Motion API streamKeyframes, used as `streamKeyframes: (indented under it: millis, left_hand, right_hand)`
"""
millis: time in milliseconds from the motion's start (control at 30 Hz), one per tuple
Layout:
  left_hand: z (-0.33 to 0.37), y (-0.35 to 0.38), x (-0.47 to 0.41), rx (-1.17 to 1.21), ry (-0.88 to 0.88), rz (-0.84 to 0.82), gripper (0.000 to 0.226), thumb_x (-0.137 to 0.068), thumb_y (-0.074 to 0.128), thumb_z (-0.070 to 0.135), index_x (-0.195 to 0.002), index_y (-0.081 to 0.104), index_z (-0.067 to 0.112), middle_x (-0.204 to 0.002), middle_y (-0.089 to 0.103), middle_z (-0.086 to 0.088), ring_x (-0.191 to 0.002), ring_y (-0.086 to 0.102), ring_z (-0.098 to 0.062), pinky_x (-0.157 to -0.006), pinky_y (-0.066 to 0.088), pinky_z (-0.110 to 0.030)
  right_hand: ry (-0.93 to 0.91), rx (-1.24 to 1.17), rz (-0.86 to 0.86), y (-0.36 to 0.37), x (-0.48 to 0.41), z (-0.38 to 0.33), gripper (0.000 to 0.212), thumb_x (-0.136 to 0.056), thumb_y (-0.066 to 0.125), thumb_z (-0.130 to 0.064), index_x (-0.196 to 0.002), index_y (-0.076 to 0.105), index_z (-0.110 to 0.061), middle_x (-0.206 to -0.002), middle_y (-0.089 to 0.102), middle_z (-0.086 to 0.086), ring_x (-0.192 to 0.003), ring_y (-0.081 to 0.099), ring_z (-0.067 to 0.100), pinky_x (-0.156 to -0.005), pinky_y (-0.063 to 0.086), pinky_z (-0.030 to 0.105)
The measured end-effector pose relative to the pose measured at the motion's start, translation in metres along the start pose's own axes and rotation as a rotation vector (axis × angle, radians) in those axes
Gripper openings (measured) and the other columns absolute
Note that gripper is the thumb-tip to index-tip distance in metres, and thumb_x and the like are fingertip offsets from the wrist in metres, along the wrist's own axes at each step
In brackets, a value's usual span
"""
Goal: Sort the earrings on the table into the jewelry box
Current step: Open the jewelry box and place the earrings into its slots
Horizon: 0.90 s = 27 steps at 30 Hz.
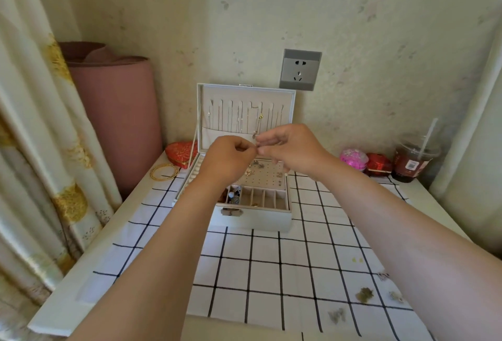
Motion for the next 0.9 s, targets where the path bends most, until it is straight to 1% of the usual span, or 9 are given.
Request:
streamKeyframes:
  millis: [133,300,367,400,467,500,600,733,900]
  left_hand:
    - [0.0,0.001,-0.006,0.122,-0.012,-0.044,0.012,-0.091,0.067,0.027,-0.092,0.072,0.016,-0.077,0.067,0.003,-0.059,0.06,-0.012,-0.06,0.053,-0.028]
    - [-0.006,0.004,-0.011,0.125,-0.024,-0.02,0.008,-0.091,0.068,0.022,-0.096,0.071,0.018,-0.079,0.067,0.002,-0.06,0.06,-0.012,-0.057,0.052,-0.024]
    - [-0.01,0.005,-0.013,0.106,-0.031,0.002,0.01,-0.09,0.069,0.023,-0.099,0.069,0.02,-0.083,0.068,0.0,-0.061,0.063,-0.013,-0.057,0.051,-0.026]
    - [-0.012,0.005,-0.014,0.107,-0.043,0.013,0.011,-0.089,0.07,0.023,-0.099,0.067,0.02,-0.085,0.069,-0.001,-0.061,0.065,-0.014,-0.057,0.05,-0.026]
    - [-0.018,0.005,-0.015,0.105,-0.076,0.03,0.013,-0.087,0.073,0.023,-0.097,0.066,0.016,-0.086,0.071,-0.001,-0.061,0.069,-0.017,-0.055,0.05,-0.024]
    - [-0.021,0.005,-0.016,0.092,-0.088,0.036,0.013,-0.086,0.074,0.023,-0.094,0.067,0.015,-0.086,0.073,-0.001,-0.063,0.071,-0.018,-0.055,0.05,-0.024]
    - [-0.026,0.004,-0.015,0.068,-0.104,0.051,0.012,-0.084,0.076,0.025,-0.088,0.07,0.016,-0.08,0.073,0.0,-0.066,0.072,-0.017,-0.061,0.056,-0.027]
    - [-0.026,0.002,-0.017,0.085,-0.078,0.086,0.008,-0.084,0.077,0.026,-0.083,0.071,0.02,-0.07,0.065,0.009,-0.066,0.06,-0.007,-0.071,0.055,-0.03]
    - [-0.027,0.003,-0.019,0.142,-0.085,0.093,0.007,-0.085,0.075,0.026,-0.082,0.07,0.022,-0.069,0.064,0.008,-0.068,0.06,-0.01,-0.078,0.058,-0.037]
  right_hand:
    - [-0.012,-0.038,0.006,-0.005,-0.014,0.006,0.01,-0.085,0.078,-0.018,-0.095,0.08,-0.02,-0.07,0.073,-0.014,-0.054,0.059,0.005,-0.044,0.046,0.022]
    - [0.001,-0.076,0.045,-0.008,-0.027,0.015,0.007,-0.086,0.077,-0.012,-0.086,0.078,-0.018,-0.066,0.071,-0.014,-0.051,0.056,0.008,-0.045,0.043,0.015]
    - [-0.029,0.05,0.08,-0.008,-0.031,0.025,0.011,-0.086,0.077,-0.013,-0.08,0.076,-0.023,-0.073,0.07,-0.015,-0.053,0.06,0.002,-0.057,0.049,0.021]
    - [-0.04,0.151,0.083,-0.006,-0.033,0.032,0.012,-0.085,0.078,-0.016,-0.078,0.076,-0.025,-0.075,0.07,-0.015,-0.06,0.063,-0.001,-0.066,0.052,0.026]
    - [-0.038,0.323,0.07,0.0,-0.034,0.045,0.007,-0.084,0.078,-0.02,-0.079,0.077,-0.025,-0.079,0.069,-0.016,-0.078,0.066,0.001,-0.079,0.056,0.033]
    - [-0.033,0.386,0.065,0.003,-0.034,0.05,0.005,-0.084,0.078,-0.022,-0.081,0.078,-0.025,-0.08,0.068,-0.016,-0.082,0.066,0.005,-0.081,0.056,0.035]
    - [-0.06,0.515,0.056,0.01,-0.033,0.053,0.005,-0.086,0.075,-0.025,-0.086,0.078,-0.029,-0.08,0.062,-0.02,-0.082,0.064,0.005,-0.077,0.056,0.033]
    - [-0.099,0.564,0.068,0.011,-0.035,0.054,0.005,-0.087,0.073,-0.026,-0.086,0.077,-0.029,-0.077,0.06,-0.02,-0.077,0.061,0.003,-0.071,0.053,0.028]
    - [-0.156,0.598,0.085,0.012,-0.033,0.055,0.005,-0.087,0.073,-0.025,-0.086,0.077,-0.028,-0.078,0.062,-0.02,-0.078,0.061,0.003,-0.068,0.05,0.025]
Point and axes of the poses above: each hand's wrist, its own x-axis away from the middle knuckle, its own y-axis out of the palm, z = x × y, the point moved 8 cm from there along -x, towards the middle knuckle
